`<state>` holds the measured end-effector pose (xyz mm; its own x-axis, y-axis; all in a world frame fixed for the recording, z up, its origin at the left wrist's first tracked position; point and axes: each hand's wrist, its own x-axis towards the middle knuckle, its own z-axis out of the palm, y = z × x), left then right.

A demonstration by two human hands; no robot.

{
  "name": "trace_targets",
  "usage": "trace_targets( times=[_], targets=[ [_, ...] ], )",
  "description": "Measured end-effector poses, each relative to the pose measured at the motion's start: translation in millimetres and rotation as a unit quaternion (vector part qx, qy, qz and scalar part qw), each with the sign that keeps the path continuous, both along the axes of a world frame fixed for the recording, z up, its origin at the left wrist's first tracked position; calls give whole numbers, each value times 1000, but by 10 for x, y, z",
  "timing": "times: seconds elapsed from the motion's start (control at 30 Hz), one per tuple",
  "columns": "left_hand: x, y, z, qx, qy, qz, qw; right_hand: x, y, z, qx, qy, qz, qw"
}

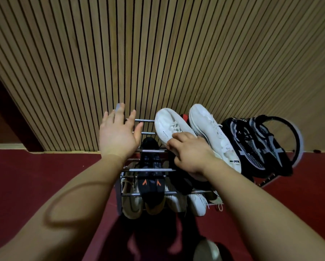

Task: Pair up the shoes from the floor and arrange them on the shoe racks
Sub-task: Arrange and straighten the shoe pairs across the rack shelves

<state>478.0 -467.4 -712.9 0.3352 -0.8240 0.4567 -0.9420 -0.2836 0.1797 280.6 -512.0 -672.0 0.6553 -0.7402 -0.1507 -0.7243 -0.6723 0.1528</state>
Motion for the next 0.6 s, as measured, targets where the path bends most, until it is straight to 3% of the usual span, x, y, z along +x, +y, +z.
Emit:
trace_targets(
  times=[0.6],
  targets=[
    [-159, 22, 191, 121, 12, 83, 989, -64, -55, 7, 88, -13, 18, 996]
  ],
)
